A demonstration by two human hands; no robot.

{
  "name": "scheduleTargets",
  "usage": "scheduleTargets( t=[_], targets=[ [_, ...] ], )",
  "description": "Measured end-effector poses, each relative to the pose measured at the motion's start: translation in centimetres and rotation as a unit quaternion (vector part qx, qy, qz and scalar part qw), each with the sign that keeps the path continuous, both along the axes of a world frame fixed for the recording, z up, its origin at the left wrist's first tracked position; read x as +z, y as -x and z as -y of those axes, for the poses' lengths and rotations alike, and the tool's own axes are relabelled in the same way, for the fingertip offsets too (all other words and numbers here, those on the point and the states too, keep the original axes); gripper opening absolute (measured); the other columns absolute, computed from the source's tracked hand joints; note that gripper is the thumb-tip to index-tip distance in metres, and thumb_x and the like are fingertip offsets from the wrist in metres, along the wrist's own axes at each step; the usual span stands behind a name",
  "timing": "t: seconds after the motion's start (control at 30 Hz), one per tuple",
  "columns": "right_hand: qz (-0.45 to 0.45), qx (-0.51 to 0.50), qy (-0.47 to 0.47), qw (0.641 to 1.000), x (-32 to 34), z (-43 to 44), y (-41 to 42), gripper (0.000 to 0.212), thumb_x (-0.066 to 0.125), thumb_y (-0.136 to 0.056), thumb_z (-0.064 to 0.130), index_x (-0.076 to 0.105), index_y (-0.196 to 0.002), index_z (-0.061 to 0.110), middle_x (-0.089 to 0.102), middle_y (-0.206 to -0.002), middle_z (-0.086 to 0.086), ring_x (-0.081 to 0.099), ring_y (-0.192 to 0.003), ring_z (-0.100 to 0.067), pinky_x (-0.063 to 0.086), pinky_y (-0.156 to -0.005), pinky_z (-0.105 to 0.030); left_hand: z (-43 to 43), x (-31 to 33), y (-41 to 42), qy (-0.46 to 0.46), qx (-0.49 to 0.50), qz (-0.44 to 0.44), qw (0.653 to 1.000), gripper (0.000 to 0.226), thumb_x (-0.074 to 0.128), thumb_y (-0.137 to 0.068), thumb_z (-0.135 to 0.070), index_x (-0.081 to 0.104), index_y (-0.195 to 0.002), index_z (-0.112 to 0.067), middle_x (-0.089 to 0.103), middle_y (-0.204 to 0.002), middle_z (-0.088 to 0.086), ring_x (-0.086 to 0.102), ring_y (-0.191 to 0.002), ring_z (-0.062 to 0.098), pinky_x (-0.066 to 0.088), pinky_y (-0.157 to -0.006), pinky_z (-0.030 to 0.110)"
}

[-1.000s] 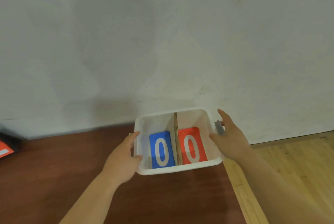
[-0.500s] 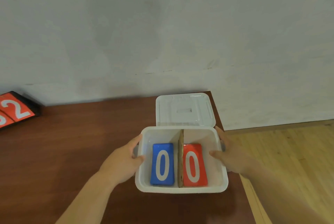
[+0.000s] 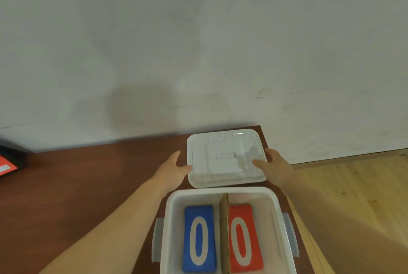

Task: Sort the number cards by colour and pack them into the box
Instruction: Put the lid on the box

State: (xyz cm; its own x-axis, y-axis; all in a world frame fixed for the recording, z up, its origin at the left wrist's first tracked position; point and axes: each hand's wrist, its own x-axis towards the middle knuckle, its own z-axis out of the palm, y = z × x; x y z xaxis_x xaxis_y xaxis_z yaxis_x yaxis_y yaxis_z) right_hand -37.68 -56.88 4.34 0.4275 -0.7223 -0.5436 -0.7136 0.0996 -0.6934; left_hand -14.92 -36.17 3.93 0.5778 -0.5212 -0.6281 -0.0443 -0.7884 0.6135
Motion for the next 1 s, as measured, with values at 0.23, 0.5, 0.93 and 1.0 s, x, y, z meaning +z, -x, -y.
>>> scheduleTargets(
  t=[0.23,0.5,0.93,1.0],
  targets=[
    [-0.039,-0.009,-0.048,0.998,-3.5,2.3,-2.7,0.091,0.067,-0.079,0.059,0.022,-0.155,0.034,0.043,-0.151,0.002,0.048,-0.131,-0.027,0.042,-0.110,-0.049,4.5,-2.5,-0.5,0.041,0.053,-0.112,0.991,0.076,0.064,-0.096,-0.035,0.018,-0.157,-0.035,0.045,-0.146,-0.009,0.048,-0.122,0.018,0.043,-0.102,0.040],
    [0.196,-0.127,-0.116,0.965,1.4,1.8,-2.8,0.076,0.043,-0.080,0.087,0.038,-0.146,0.048,0.040,-0.153,0.015,0.038,-0.142,-0.016,0.026,-0.120,-0.046,2.6,1.5,-0.9,0.232,0.191,-0.143,0.943,0.108,0.067,-0.072,-0.077,0.001,-0.153,-0.053,0.032,-0.158,-0.009,0.040,-0.142,0.030,0.029,-0.117,0.058],
    [0.313,-0.077,-0.175,0.930,10.2,-6.9,5.7,0.033,0.056,-0.098,0.024,0.065,-0.129,0.024,0.060,-0.131,-0.002,0.057,-0.121,-0.022,0.042,-0.111,-0.044,-8.8,9.4,5.8,0.358,0.150,-0.101,0.916,0.066,0.052,-0.093,-0.008,0.037,-0.147,-0.043,0.041,-0.149,-0.004,0.043,-0.134,0.018,0.043,-0.107,0.036],
    [0.274,-0.022,-0.139,0.951,10.0,-9.0,7.6,0.043,0.055,-0.096,0.016,0.057,-0.134,0.035,0.056,-0.136,0.004,0.058,-0.119,-0.020,0.051,-0.098,-0.038,-10.2,10.0,7.9,0.310,0.069,-0.075,0.945,0.075,0.048,-0.096,-0.004,0.026,-0.151,-0.049,0.032,-0.151,-0.016,0.038,-0.130,0.009,0.040,-0.101,0.029]
  ],
)
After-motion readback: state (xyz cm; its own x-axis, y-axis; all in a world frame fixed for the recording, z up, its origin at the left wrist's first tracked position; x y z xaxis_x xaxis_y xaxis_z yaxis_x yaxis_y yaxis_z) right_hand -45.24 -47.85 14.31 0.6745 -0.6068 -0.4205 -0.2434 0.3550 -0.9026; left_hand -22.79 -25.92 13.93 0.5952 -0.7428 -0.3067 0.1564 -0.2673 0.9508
